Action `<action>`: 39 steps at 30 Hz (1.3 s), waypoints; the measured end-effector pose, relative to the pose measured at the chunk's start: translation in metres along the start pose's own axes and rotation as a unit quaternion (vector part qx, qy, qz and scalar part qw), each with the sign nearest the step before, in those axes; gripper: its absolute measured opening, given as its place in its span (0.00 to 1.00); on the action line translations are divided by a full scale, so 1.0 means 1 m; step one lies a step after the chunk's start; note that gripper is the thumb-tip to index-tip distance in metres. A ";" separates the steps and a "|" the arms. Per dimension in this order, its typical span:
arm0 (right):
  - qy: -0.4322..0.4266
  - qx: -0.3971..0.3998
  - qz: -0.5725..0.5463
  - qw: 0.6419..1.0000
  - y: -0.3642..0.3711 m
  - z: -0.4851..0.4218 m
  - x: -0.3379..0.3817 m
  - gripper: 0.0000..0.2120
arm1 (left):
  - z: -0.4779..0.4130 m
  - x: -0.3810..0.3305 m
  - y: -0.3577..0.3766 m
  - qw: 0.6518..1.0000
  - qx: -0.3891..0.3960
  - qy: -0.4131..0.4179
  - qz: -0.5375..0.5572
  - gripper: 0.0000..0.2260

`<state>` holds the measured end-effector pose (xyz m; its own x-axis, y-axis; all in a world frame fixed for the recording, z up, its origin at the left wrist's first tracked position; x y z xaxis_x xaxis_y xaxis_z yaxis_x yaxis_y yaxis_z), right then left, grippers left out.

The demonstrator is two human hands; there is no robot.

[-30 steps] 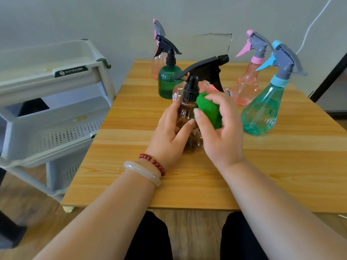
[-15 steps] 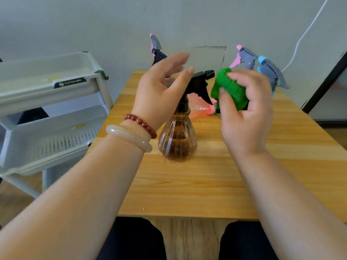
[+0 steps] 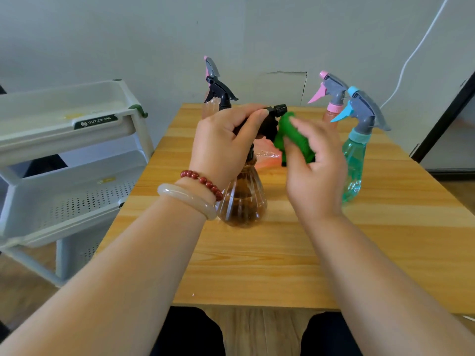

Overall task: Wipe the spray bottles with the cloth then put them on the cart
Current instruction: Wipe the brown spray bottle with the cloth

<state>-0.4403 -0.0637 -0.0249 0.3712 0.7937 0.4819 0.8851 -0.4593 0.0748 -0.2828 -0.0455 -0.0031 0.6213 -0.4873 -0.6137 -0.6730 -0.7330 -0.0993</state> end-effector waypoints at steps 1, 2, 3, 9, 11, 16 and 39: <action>-0.011 -0.014 0.004 1.000 -0.001 -0.008 0.004 0.13 | 0.000 0.001 0.000 1.000 0.002 -0.002 0.000 0.08; -0.023 -0.021 0.008 0.999 0.000 -0.015 0.007 0.13 | -0.001 0.002 0.001 1.000 0.003 -0.007 0.001 0.08; -0.037 -0.020 0.014 0.999 0.003 -0.019 0.011 0.13 | -0.001 0.003 0.001 1.000 0.005 -0.009 0.002 0.09; -0.107 0.036 0.038 0.993 0.009 0.000 0.005 0.14 | -0.002 0.004 0.001 1.000 0.012 -0.014 -0.003 0.09; -0.096 0.026 0.040 0.994 0.002 -0.003 0.004 0.14 | -0.001 0.004 0.001 1.000 0.012 -0.014 -0.004 0.09; -0.077 0.001 0.046 0.996 0.008 -0.021 0.013 0.14 | -0.001 0.007 0.002 1.000 0.014 -0.022 0.005 0.10; -0.080 0.039 0.037 0.995 0.017 -0.034 0.015 0.13 | -0.002 0.008 0.002 1.000 0.019 -0.024 -0.005 0.09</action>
<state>-0.4294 -0.0729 0.0135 0.4697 0.8154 0.3383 0.8708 -0.4910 -0.0256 -0.2780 -0.0519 -0.0066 0.6082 -0.4556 -0.6500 -0.6819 -0.7191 -0.1340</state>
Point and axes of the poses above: each hand's wrist, its own z-axis away from the middle knuckle, its own y-axis out of the palm, x = y × z, the point moved 9 cm from there along -z, towards the middle knuckle, and after that the axes turned 15 degrees about -x, right-handed, at the moved point
